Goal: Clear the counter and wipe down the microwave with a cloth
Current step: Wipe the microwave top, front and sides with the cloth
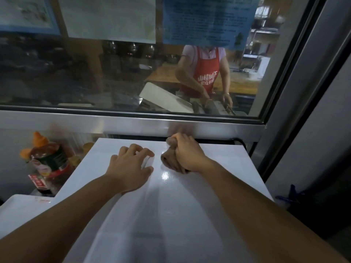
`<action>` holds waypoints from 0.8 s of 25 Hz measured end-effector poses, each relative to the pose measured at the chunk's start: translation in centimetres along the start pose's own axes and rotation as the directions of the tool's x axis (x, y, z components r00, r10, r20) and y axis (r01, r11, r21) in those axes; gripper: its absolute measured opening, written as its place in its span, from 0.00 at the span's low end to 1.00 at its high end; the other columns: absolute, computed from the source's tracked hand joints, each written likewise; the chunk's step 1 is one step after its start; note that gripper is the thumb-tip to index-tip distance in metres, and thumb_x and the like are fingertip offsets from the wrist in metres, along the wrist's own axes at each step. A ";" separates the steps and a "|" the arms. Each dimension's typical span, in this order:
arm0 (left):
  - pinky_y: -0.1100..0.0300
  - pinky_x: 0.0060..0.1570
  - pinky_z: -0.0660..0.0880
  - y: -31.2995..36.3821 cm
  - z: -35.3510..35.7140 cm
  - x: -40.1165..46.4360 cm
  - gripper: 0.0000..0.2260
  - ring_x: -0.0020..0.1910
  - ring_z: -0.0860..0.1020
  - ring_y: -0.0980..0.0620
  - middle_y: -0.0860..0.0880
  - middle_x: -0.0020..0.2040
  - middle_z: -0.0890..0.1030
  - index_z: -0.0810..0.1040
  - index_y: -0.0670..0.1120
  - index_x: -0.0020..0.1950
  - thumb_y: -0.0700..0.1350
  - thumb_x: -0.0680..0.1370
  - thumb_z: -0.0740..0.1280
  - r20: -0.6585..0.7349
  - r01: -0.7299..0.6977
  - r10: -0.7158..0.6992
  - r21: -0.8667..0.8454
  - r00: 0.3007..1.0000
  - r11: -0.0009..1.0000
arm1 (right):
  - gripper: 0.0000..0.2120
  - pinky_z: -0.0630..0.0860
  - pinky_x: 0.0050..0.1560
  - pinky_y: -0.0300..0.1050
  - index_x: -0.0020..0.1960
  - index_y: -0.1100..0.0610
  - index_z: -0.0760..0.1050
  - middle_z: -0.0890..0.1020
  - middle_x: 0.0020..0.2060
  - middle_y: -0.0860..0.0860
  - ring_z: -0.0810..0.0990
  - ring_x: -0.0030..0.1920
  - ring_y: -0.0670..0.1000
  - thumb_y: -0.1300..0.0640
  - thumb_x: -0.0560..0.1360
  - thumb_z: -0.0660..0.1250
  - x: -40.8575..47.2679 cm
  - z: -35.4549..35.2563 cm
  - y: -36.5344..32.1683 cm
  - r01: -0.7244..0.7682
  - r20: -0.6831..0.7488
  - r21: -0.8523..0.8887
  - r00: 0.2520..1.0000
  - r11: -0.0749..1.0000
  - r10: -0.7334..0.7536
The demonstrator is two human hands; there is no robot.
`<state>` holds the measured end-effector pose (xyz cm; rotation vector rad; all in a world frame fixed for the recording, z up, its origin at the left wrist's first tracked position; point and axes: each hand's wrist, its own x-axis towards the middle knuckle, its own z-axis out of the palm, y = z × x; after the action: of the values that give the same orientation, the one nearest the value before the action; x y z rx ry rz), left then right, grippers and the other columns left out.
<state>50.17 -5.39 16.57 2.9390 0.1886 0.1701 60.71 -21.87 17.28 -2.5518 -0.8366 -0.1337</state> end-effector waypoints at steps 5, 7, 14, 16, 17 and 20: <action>0.47 0.66 0.63 -0.3 -0.3 0.0 0.19 0.69 0.62 0.47 0.52 0.72 0.63 0.64 0.59 0.69 0.56 0.77 0.59 0.048 -0.024 0.025 -0.017 0.999 1.000 | 0.10 0.64 0.60 0.47 0.56 0.51 0.73 0.71 0.59 0.52 0.67 0.60 0.57 0.52 0.77 0.57 -3.5 -4.2 6.5 -0.135 -0.091 -0.090 0.988 0.987 0.127; 0.47 0.66 0.64 -0.9 -0.6 -0.3 0.19 0.69 0.63 0.47 0.53 0.72 0.64 0.65 0.57 0.68 0.54 0.77 0.61 0.053 -0.027 0.029 -0.040 0.998 0.999 | 0.10 0.68 0.60 0.51 0.52 0.52 0.73 0.73 0.53 0.55 0.71 0.56 0.57 0.49 0.77 0.57 -4.1 -5.2 7.6 -0.233 -0.083 0.050 0.968 0.971 0.237; 0.46 0.67 0.63 -4.7 -1.0 -1.2 0.18 0.70 0.62 0.46 0.52 0.73 0.63 0.65 0.60 0.68 0.57 0.78 0.58 0.007 0.046 -0.047 0.020 0.999 0.999 | 0.17 0.54 0.64 0.44 0.67 0.56 0.67 0.70 0.64 0.55 0.64 0.64 0.56 0.54 0.81 0.51 -1.7 0.2 0.4 0.063 -0.045 -0.192 0.996 0.979 -0.073; 0.46 0.67 0.63 -4.5 -0.9 -1.1 0.19 0.70 0.62 0.46 0.52 0.73 0.63 0.64 0.60 0.68 0.57 0.78 0.59 0.009 0.053 -0.053 0.022 0.999 0.998 | 0.16 0.57 0.66 0.47 0.65 0.54 0.67 0.70 0.64 0.55 0.64 0.64 0.57 0.51 0.81 0.52 -0.2 1.7 -2.2 0.053 -0.001 -0.149 0.999 0.987 -0.053; 0.45 0.67 0.62 -4.5 -0.8 -1.1 0.19 0.70 0.61 0.46 0.52 0.73 0.63 0.64 0.61 0.68 0.58 0.77 0.59 0.010 0.062 -0.062 0.026 0.998 0.998 | 0.16 0.59 0.67 0.48 0.65 0.53 0.67 0.69 0.64 0.55 0.65 0.64 0.57 0.51 0.80 0.52 0.3 2.0 -3.0 0.062 0.025 -0.125 0.998 0.990 -0.060; 0.43 0.68 0.61 -4.5 -0.8 -1.3 0.19 0.71 0.60 0.46 0.53 0.74 0.62 0.64 0.61 0.69 0.58 0.78 0.58 0.017 0.084 -0.085 0.041 0.996 0.996 | 0.17 0.63 0.68 0.50 0.68 0.51 0.66 0.68 0.66 0.52 0.64 0.66 0.55 0.55 0.80 0.52 0.4 1.5 -2.6 0.109 0.110 -0.038 0.988 0.993 -0.104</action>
<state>48.29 -1.07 16.32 2.9641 0.3167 0.1282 59.42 -19.11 17.00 -2.5745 -1.0222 -0.0480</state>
